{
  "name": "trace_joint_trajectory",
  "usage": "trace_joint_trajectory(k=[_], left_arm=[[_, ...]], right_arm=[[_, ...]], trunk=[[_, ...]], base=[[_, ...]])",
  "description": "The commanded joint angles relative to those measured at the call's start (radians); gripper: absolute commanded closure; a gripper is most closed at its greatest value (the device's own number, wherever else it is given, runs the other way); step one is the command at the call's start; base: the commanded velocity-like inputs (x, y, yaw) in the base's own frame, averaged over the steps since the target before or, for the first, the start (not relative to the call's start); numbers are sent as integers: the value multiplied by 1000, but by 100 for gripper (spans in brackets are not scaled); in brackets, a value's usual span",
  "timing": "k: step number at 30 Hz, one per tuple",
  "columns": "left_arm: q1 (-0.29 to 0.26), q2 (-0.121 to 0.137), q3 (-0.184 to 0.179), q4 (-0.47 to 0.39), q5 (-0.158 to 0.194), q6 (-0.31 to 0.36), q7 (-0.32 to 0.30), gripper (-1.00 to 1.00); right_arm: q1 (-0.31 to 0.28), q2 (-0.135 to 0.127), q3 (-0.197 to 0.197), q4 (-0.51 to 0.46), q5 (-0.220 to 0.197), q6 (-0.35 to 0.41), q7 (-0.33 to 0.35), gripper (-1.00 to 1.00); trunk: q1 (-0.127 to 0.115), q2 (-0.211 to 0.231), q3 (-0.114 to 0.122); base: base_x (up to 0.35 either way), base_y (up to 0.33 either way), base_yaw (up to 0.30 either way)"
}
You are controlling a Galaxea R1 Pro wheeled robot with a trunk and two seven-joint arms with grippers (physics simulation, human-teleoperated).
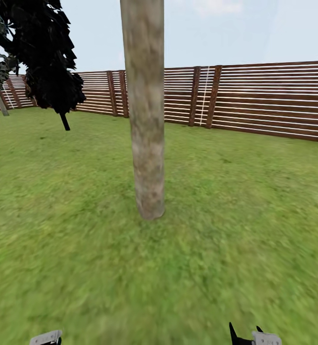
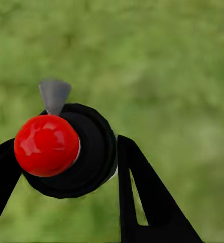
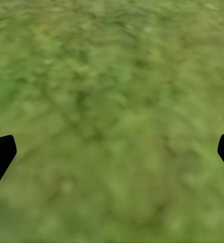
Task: In the garden, pick up the pesticide atomizer on the floor and spray pesticide onto both trees until each tree trunk is fully covered.
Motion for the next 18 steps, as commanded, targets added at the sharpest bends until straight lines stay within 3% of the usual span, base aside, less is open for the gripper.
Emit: trace_joint_trajectory(k=[1, 18], left_arm=[[-1, 0, 9, 1, -7, -3, -6, 100], [-1, 1, 11, -3, -6, -4, -4, 100]], right_arm=[[-1, 0, -8, 1, 0, -3, 9, -100], [-1, 1, -5, -1, 1, -4, 10, -100]], trunk=[[0, 0, -1], [0, 0, -1]], base=[[339, 0, -4], [340, 0, 0]])
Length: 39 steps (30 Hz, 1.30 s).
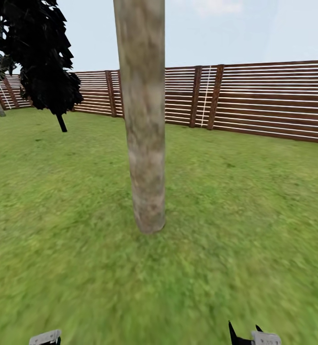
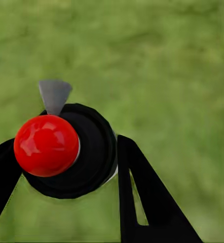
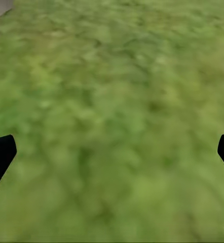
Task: In the garden, pick up the pesticide atomizer on the floor and spray pesticide onto both trees until each tree trunk is fully covered.
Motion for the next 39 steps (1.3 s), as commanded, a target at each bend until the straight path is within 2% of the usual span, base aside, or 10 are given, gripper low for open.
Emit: trace_joint_trajectory(k=[1, 4, 7, 13, 14, 15, 17, 21, 22, 39], left_arm=[[-1, 1, 7, 0, -9, -3, -6, 100], [-14, 5, -3, -2, -28, 0, -9, 100], [-28, 13, -70, -13, -160, 2, -23, 100], [-176, 20, -218, -43, -486, 15, -266, 100], [-207, 20, -227, -44, -537, 15, -344, 100], [-280, 12, -233, -45, -740, 23, -569, 100], [-310, 6, -234, -45, -814, 50, -635, 100], [-323, 2, -235, -49, -907, 95, -760, 100], [-324, 2, -235, -53, -929, 99, -784, 100], [-325, -136, -234, -59, -1109, 112, -822, 100]], right_arm=[[-1, 0, -8, -3, 0, -3, 10, -100], [-1, -3, -7, -107, 1, 3, 10, -100], [-1, -6, -7, -249, 48, 50, 14, -100], [-111, 21, -7, -325, 530, 239, 19, -100], [-126, 48, -7, -326, 611, 247, 25, -100], [-172, 145, -7, -334, 879, 312, 237, -100], [-188, 193, -7, -365, 964, 352, 344, -100], [-196, 216, -7, -385, 991, 366, 466, -100], [-197, 218, -6, -386, 993, 367, 498, 100], [-199, 283, 195, -384, 993, 369, 579, 100]], trunk=[[0, 0, -1], [0, 0, -1], [0, 0, -1], [0, 0, -1], [0, 0, -1], [0, 0, -1], [0, 0, -1], [0, 0, -1], [0, 0, -1], [0, 0, -1]], base=[[336, 0, 0], [113, 0, 0], [19, 0, 0], [1, 0, 0], [0, 0, 0], [0, 0, 0], [0, 0, 0], [0, 0, 0], [0, 0, 0], [0, 0, 0]])
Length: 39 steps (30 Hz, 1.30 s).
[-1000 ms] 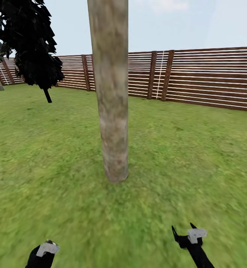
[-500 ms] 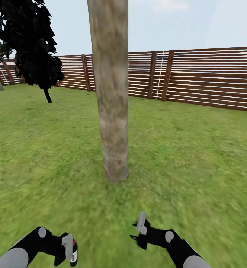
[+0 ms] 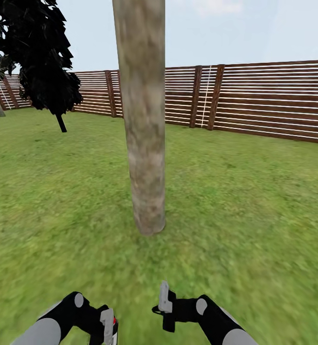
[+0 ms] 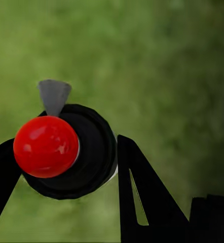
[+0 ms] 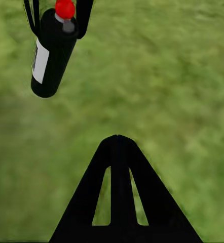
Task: In the garden, pick up the pesticide atomizer on the floor and spray pesticide onto both trees until each tree trunk is fully covered.
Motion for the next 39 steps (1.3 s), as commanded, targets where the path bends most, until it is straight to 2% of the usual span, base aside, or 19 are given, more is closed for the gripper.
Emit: trace_joint_trajectory(k=[1, 4, 7, 11, 16, 24, 27, 29, 33, 39], left_arm=[[-1, -11, 7, -1, -10, -4, -3, 100], [-1, -32, 7, -2, -14, -5, -3, 100], [-1, -44, 6, -1, -18, -7, -4, 100], [-1, -76, 8, 0, -47, -7, -4, 100], [-1, -103, 9, -1, -48, -4, 0, 100], [-1, -120, 12, -1, -40, -6, 7, 100], [-1, -136, 12, -1, -39, -7, 8, 100], [-1, -148, 12, -1, -36, -7, 36, 100], [0, -156, 14, 0, -36, -7, 65, 100], [1, -164, 14, 0, -35, -8, 69, 100]], right_arm=[[0, 0, 0, -4, 4, -3, 42, 100], [-1, 0, 0, -7, 2, -3, 84, 100], [-1, 0, 0, -17, 2, -3, 89, 100], [-1, 0, 0, -21, 2, -3, 90, 100], [-1, 0, 0, -22, 2, -3, 91, 100], [-1, 0, 0, -22, 2, -3, 92, 100], [-1, 0, 0, -22, 2, -3, 92, 100], [-1, 0, 0, -23, 1, -3, 92, 100], [-1, 0, 0, -23, 1, -3, 92, 100], [-1, 0, 0, -23, 1, -3, 92, 100]], trunk=[[0, 0, -1], [0, 0, -1], [0, 0, -1], [0, 0, -1], [0, 0, -1], [0, 0, -1], [0, 0, -1], [0, 0, -1], [0, 0, -1], [0, 0, -1]], base=[[0, 0, 0], [0, 0, 0], [0, 0, 0], [0, 0, 0], [0, 0, 0], [0, 0, 0], [0, 0, 0], [0, 0, 0], [0, 0, 0], [0, 0, 0]])
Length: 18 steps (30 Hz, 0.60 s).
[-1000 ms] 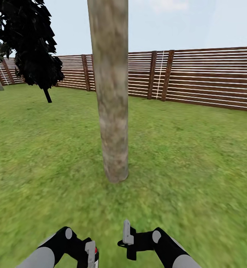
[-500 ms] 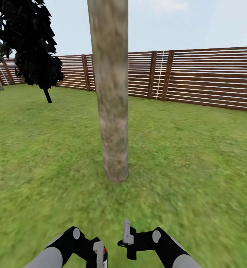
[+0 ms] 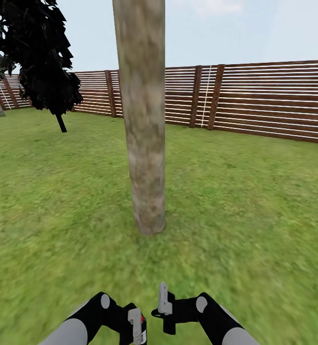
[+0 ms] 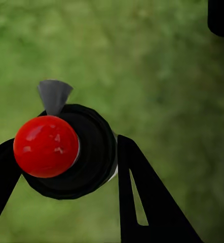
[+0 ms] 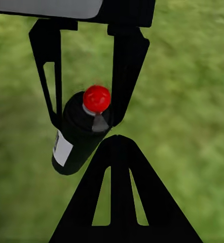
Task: In the garden, pick up the pesticide atomizer on the floor and spray pesticide onto both trees until each tree trunk is fully covered.
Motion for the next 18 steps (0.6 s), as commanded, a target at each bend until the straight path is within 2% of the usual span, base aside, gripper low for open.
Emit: trace_joint_trajectory(k=[1, 4, 9, 14, 18], left_arm=[[0, -2, 9, -2, -8, -4, -4, 100], [-1, -9, 9, -2, -5, -5, -3, 100], [-1, -15, 9, -2, 24, -6, -2, 100], [-1, -17, 9, -1, 28, -10, -2, 100], [-1, -28, 9, 3, 28, -13, -2, 100]], right_arm=[[0, 0, 0, -5, 4, -2, 2, 100], [0, 0, 0, -12, 3, -2, 2, 100], [0, 0, 0, -13, 4, -2, 2, 100], [0, 0, 0, -13, 3, -2, 2, 100], [0, 0, 0, -13, 4, -2, 2, 100]], trunk=[[0, 0, -1], [0, 0, -1], [0, 0, -1], [0, 0, -1], [0, 0, -1]], base=[[0, 0, 0], [0, 0, 0], [0, 0, 0], [0, 0, 0], [0, 0, 0]])
